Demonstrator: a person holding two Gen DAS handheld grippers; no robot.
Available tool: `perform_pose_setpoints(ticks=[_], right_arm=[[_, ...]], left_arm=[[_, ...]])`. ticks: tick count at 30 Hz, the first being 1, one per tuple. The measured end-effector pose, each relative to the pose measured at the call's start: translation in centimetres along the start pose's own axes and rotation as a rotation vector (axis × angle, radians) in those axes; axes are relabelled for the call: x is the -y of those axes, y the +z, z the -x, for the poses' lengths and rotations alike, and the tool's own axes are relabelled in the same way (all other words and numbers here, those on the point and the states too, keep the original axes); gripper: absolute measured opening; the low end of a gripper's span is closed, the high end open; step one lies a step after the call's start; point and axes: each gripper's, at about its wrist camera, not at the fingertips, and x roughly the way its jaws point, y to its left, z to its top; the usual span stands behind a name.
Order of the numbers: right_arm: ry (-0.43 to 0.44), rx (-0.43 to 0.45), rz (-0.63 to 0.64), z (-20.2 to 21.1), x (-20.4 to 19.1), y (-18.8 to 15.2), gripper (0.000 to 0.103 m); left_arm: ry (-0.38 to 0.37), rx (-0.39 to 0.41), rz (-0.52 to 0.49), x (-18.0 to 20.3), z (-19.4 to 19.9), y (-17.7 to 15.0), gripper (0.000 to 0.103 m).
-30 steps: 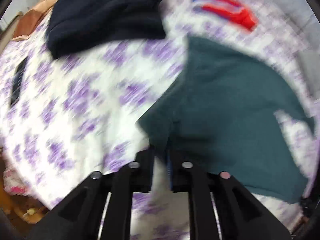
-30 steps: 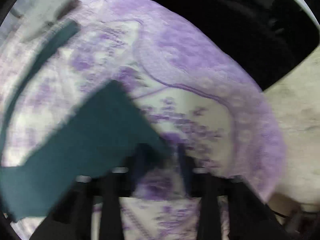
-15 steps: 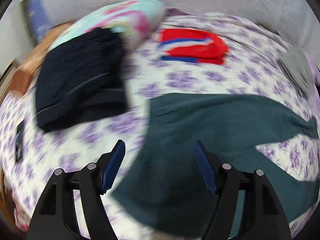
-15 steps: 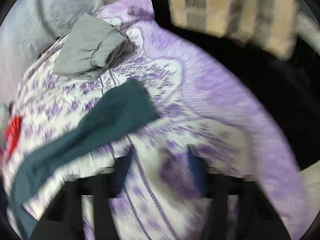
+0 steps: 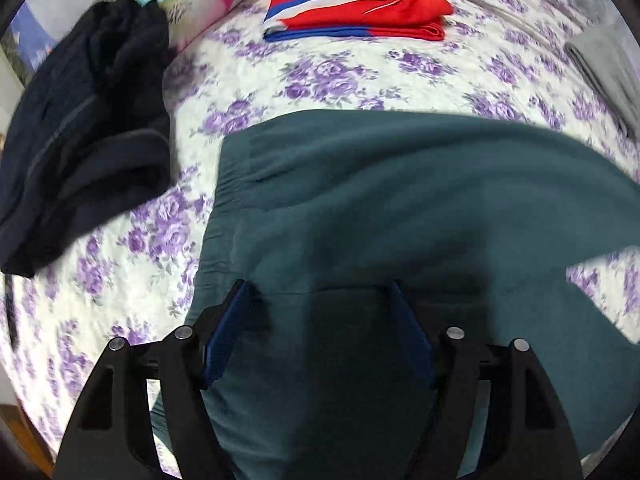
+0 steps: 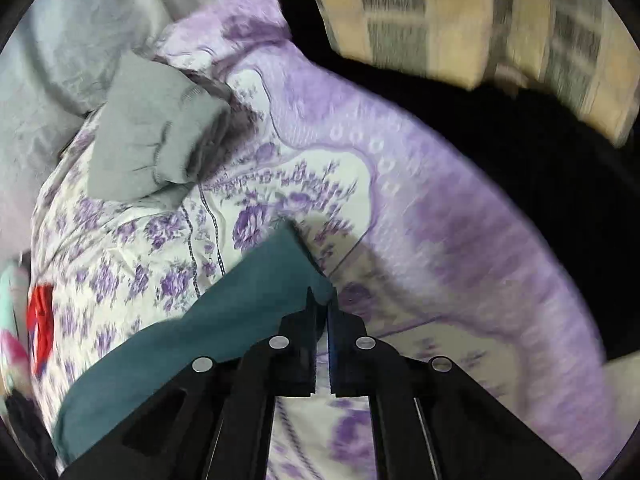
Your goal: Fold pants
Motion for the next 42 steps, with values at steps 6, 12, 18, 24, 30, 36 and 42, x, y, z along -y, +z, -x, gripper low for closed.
perform_pose_setpoints(ticks=[6,12,18,24,30,36,42], right_arm=[[-0.280,-0.013,0.084,-1.0,1.3,1.1,0.069],[-0.145,-0.029,0.314,-4.6,-6.3,1.4,0.068],[-0.396,0.040,0.273,-8.2,-6.9,2.5,0.025],[-0.165,0.128,0.394,-3.6,-13.7,-0.2,0.071],[0.099,-0.004,0.753,-3.2,-23.7,-7.2,0.072],[0.191,-0.068,0.943,-2.5,-29.2,-11.4,0.071],[0.161,-0.126,1.088,-5.9,-31.3,-12.4,0.056]], left_arm=[[-0.082,0.018,-0.080,-0.7,2.1,2.1,0.068],[-0.063,0.109,-0.042,-3.1,3.4,7.2,0.070],[0.042,0.034,-0.019,-4.5,0.0,9.9,0.069],[0.001,-0.006,-0.117,-3.9,-1.4,9.6,0.069],[-0.101,-0.040,-0.283,-1.8,-3.9,10.1,0.020],[-0.244,0.032,-0.245,-2.4,0.1,11.1,0.019],[-0.289,0.101,-0.180,-4.3,2.8,11.2,0.019]])
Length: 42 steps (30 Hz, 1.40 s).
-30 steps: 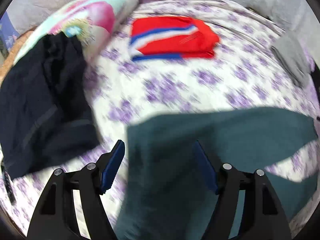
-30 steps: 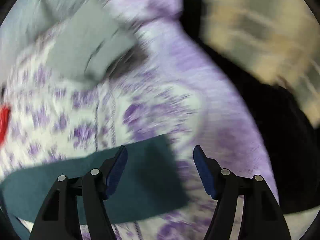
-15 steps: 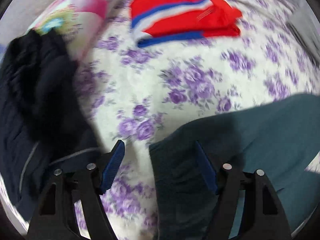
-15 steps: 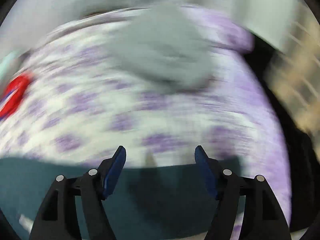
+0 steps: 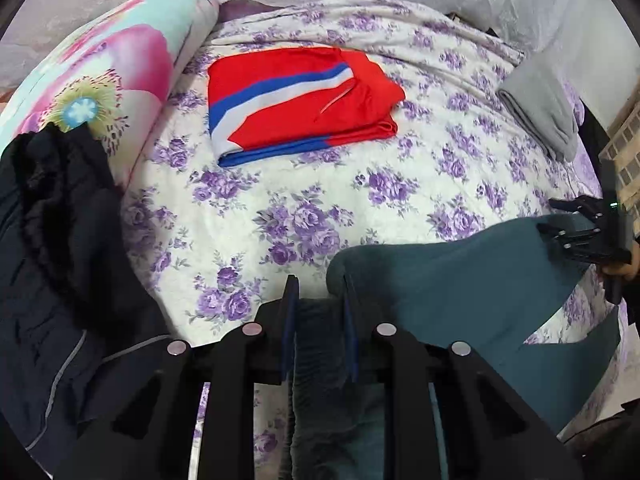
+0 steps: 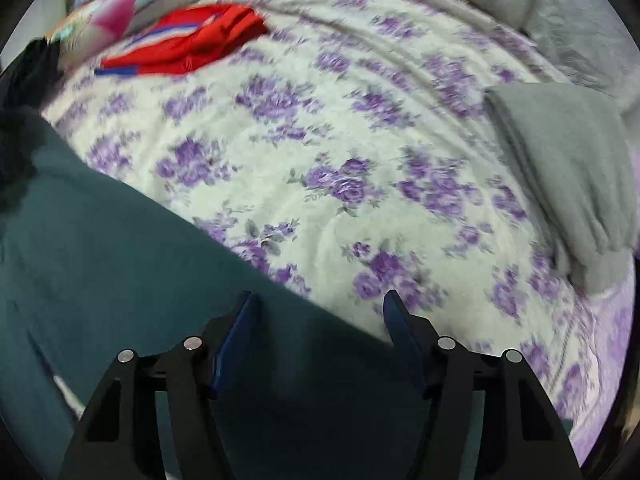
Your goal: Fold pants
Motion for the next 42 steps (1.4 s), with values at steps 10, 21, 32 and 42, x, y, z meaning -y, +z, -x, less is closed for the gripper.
perform_pose_setpoints(ticks=[10,21,32,42], right_arm=[[0.233,0.129,-0.176,8.8,2.6,-2.6,0.003],[0.427,0.020,-0.234,14.0,-4.7,-19.7,0.004],[0.356,0.063,-0.326,15.4,-5.7,-21.7,0.049],[0.224,0.156,-0.517,16.5,-2.3,-21.5,0.050]], left_arm=[[-0.039,0.069,0.121,-1.6,3.7,-1.9,0.019],[-0.044,-0.023,0.214,-0.7,9.2,-14.2,0.021],[0.033,-0.076,0.443,-2.2,10.5,-18.8,0.061],[-0.118,-0.203,0.662,-0.2,7.8,-19.8,0.060]])
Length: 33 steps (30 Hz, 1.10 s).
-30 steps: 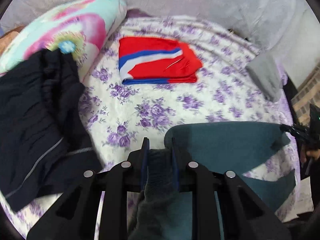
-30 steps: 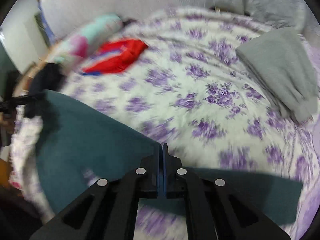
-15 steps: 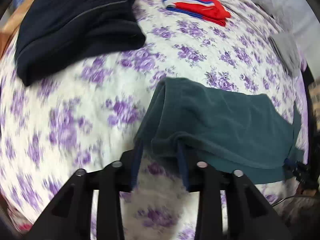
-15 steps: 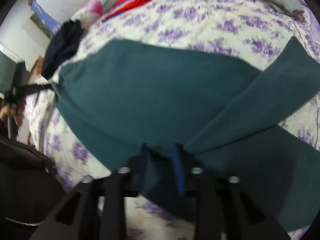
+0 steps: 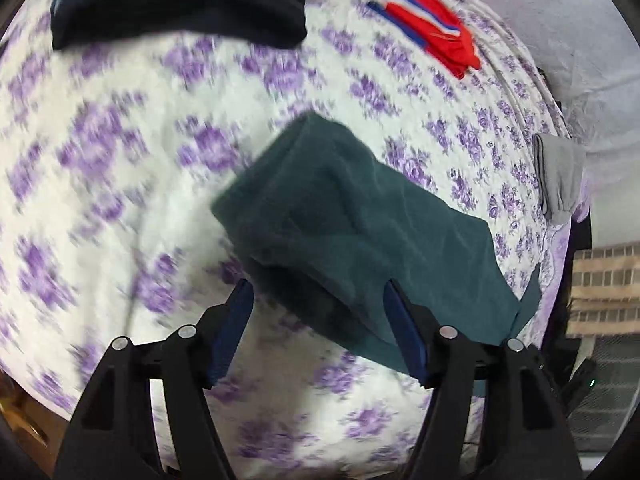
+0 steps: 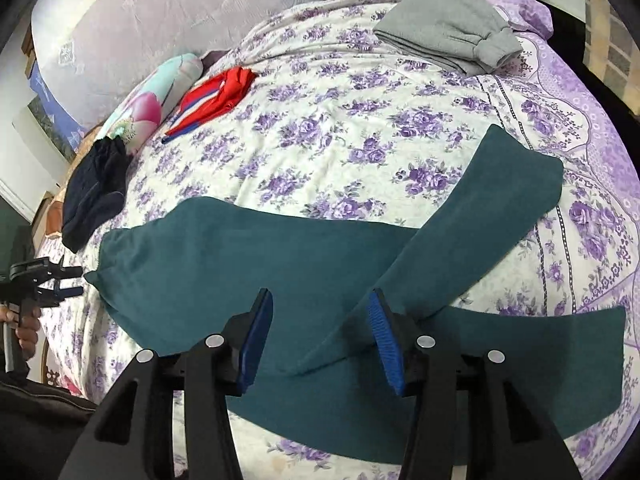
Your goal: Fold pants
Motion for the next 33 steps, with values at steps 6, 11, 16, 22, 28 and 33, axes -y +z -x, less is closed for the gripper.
perform_pose_setpoints(ticks=[6,11,16,22,28,33], right_arm=[[0.020,0.027,-0.025,0.8,0.1,-1.2,0.051],[0.022,0.025,-0.056,0.6,0.3,-2.1,0.051],[-0.105,0.026,-0.098,0.4,1.7,-2.0,0.051],[-0.329,0.087,-0.187,-2.3,5.2,2.8,0.069],[-0.552,0.069,-0.199,-8.0,8.3,10.2,0.070],[-0.583,-0.024,-0.241,-11.1,12.1,11.9,0.051]], left_arm=[[-0.001,-0.024,0.083,0.2,-1.3,1.4,0.044],[0.078,0.001,0.117,0.0,-2.6,2.4,0.004],[0.328,0.134,-0.091,1.6,0.4,1.3,0.004],[0.410,0.067,-0.167,0.7,-1.9,0.5,0.008],[0.453,0.113,-0.207,1.5,-0.8,0.8,0.044],[0.491,0.197,-0.272,2.7,1.1,0.8,0.056]])
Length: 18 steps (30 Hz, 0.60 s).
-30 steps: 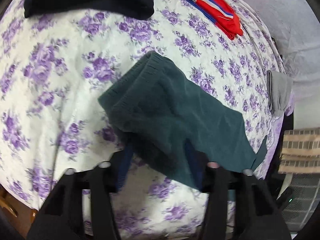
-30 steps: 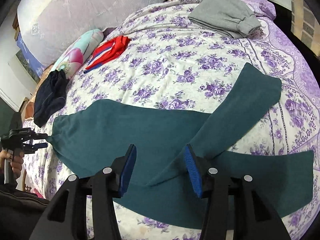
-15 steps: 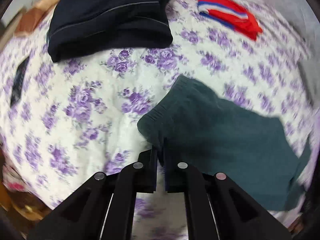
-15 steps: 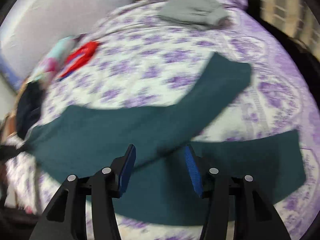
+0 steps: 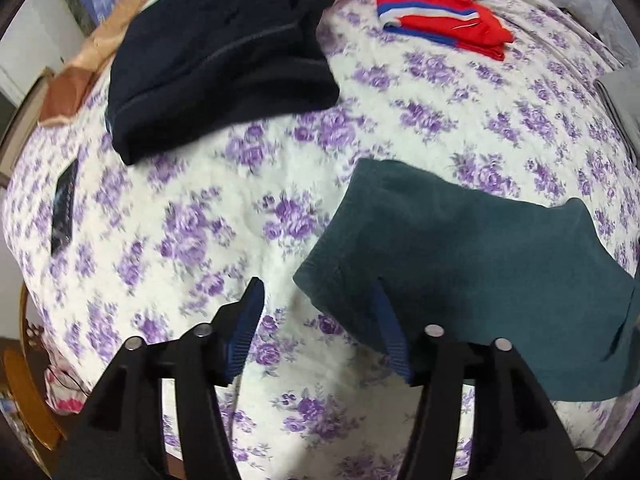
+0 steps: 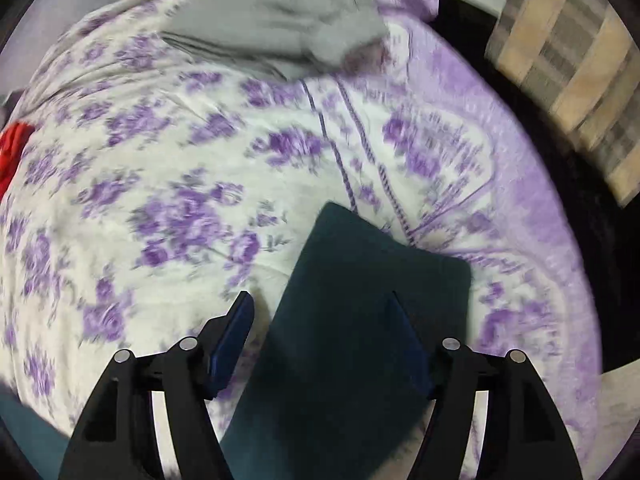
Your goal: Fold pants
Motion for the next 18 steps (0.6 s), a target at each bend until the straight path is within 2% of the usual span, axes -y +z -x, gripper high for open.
perform_pose_setpoints(ticks=[1,2,3,4,6,7,9,11,13,16,18], right_arm=[[0.024,-0.022,-0.005,-0.6,0.4,0.1,0.033],[0.041,-0.019,-0.012,-0.7,1.0,0.1,0.007],[0.069,-0.012,-0.029,-0.4,1.8,0.1,0.005],[0.115,0.000,-0.067,0.3,3.0,0.1,0.005],[0.229,0.094,-0.177,3.7,6.7,-0.6,0.005],[0.300,0.154,-0.235,6.3,9.3,-1.7,0.005],[0.377,0.232,-0.297,10.0,13.5,-4.6,0.005],[0.448,0.274,-0.325,12.1,17.1,-7.8,0.005],[0.522,0.268,-0.352,12.5,20.2,-11.2,0.005],[0.494,0.158,-0.414,9.9,23.5,-17.0,0.011],[0.363,0.047,-0.486,7.6,25.5,-20.3,0.015]], left_arm=[[0.000,0.013,-0.010,0.2,0.3,0.1,0.056],[0.001,0.023,-0.022,0.7,0.7,0.1,0.056],[-0.002,0.031,-0.036,1.1,0.8,0.1,0.056],[-0.011,0.039,-0.056,1.7,0.8,0.3,0.056],[-0.021,0.040,-0.086,2.9,0.6,0.2,0.057],[-0.024,0.031,-0.102,3.4,0.2,0.2,0.057],[-0.016,-0.008,-0.124,4.2,-1.1,-0.1,0.060],[0.021,-0.067,-0.143,4.7,-2.9,-0.6,0.060],[0.032,-0.088,-0.158,5.1,-3.9,-1.0,0.060],[0.045,-0.092,-0.186,5.7,-4.5,-1.2,0.060],[0.055,-0.098,-0.208,6.0,-4.6,-1.1,0.060]])
